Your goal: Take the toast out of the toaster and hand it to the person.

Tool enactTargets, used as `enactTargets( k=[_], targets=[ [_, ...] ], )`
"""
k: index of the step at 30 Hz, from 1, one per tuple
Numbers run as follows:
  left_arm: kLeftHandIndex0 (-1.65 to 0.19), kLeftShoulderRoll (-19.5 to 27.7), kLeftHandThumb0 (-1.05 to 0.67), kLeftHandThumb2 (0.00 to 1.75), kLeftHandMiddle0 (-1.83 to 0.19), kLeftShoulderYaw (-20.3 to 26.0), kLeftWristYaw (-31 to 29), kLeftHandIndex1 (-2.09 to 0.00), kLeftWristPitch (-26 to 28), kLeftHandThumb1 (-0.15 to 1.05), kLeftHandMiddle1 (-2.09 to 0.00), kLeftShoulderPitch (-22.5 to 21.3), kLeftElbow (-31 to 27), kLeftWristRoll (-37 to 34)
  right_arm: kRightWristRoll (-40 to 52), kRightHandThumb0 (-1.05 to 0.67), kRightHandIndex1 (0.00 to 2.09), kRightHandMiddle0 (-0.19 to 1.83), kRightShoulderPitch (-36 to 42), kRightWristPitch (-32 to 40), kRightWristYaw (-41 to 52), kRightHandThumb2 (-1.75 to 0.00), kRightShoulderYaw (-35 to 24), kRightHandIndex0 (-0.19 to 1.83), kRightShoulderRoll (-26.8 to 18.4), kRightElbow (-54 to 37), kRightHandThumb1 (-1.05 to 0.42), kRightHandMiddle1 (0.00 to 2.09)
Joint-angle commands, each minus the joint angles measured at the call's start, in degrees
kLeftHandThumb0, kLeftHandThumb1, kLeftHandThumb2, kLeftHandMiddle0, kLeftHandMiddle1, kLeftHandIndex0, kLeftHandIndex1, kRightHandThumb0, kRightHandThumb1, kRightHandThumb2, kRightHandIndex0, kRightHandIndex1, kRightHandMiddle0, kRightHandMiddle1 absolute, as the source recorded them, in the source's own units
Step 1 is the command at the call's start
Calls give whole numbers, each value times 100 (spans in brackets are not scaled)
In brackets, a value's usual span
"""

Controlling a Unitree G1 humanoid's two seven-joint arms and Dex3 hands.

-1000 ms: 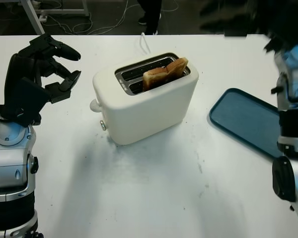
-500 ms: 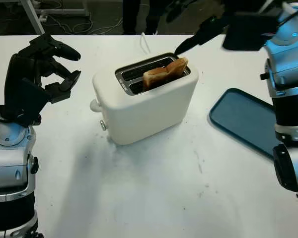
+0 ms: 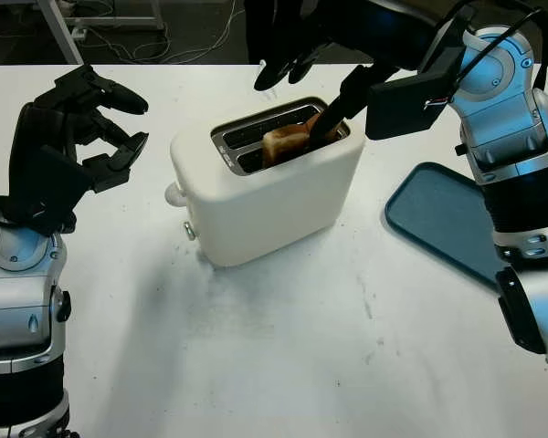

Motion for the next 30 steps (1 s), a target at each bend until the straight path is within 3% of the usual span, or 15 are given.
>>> enactTargets(
  k=[1,12,30],
  targets=[
    [-53,-23,0,50,-56,12,49,-120,-78,69,-156,45,-6,-17,-96,-46,83,97,13,-163,66,-1,86,61,-44,84,-50,0],
    [-53,5,-1,51,-56,14,47,-119,82,68,-154,50,-108,27,-519,-36,83,94,227,-470,-271,-1,147,56,2,416,-56,0],
    [-54,18,0,50,-56,2,49,-120,35,69,-154,47,-93,52,-1001,-18,104,98,317,-1230,-1118,0,270,60,50,1025,-61,3]
  ],
)
